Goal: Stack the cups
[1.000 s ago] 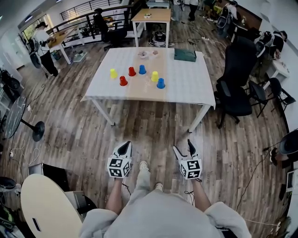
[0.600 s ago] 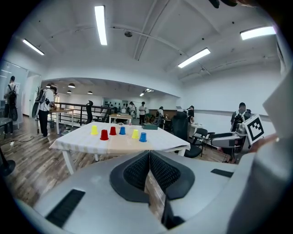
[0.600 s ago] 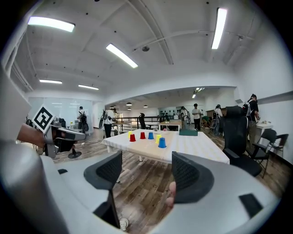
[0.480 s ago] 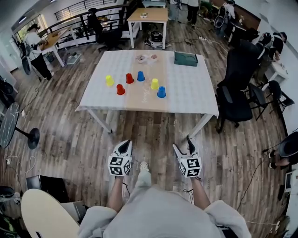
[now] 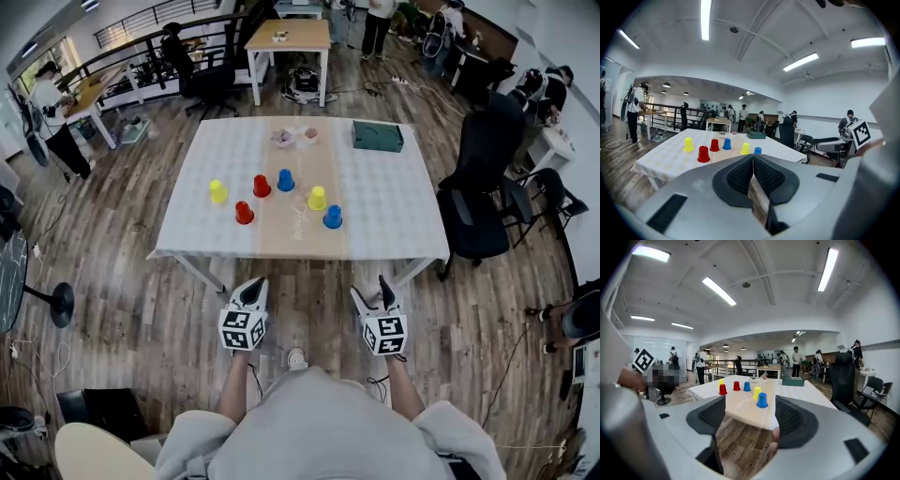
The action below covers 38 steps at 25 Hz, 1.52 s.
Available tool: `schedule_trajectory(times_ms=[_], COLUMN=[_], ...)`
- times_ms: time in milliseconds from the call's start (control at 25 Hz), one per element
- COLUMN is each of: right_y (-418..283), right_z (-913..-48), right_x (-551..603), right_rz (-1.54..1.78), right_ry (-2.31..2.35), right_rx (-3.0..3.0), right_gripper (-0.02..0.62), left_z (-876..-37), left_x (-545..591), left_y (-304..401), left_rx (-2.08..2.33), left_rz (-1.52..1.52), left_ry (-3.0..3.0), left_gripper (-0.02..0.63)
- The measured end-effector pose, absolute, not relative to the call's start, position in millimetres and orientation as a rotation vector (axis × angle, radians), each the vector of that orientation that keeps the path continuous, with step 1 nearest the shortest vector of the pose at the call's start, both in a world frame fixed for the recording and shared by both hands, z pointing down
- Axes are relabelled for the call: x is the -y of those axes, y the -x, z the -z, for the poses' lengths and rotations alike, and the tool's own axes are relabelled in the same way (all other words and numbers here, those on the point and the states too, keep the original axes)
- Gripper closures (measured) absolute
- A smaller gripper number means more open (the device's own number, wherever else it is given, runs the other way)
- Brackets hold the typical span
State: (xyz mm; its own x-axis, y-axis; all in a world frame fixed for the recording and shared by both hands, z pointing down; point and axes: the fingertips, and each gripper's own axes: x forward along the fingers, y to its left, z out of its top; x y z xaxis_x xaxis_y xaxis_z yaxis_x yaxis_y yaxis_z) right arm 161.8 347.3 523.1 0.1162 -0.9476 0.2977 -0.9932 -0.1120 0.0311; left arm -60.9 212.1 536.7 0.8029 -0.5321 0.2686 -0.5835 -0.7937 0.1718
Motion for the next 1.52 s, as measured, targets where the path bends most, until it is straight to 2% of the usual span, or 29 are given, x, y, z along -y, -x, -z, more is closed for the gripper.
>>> schedule_trajectory(times_ms=[400, 840, 1520], right_y=[-171, -170, -248], right_z=[-523, -540, -540], right_x=[-270, -234, -106], right_rz=[-0.300, -0.343, -0.348], right_ry=[-2.221, -2.196, -2.115], right_rx=[1.858, 1.842, 1.941], right_gripper=[0.279, 0.284, 0.285], left_z=[-539, -552, -553], left_x=[-123, -83, 23], left_y=[44, 34, -34], left_rx=[0.789, 0.753, 0.858], left_rz=[-0.297, -0.332, -0.378], left_ry=[-2.766, -2.757, -2.704], left_gripper=[0.592, 0.591, 0.592])
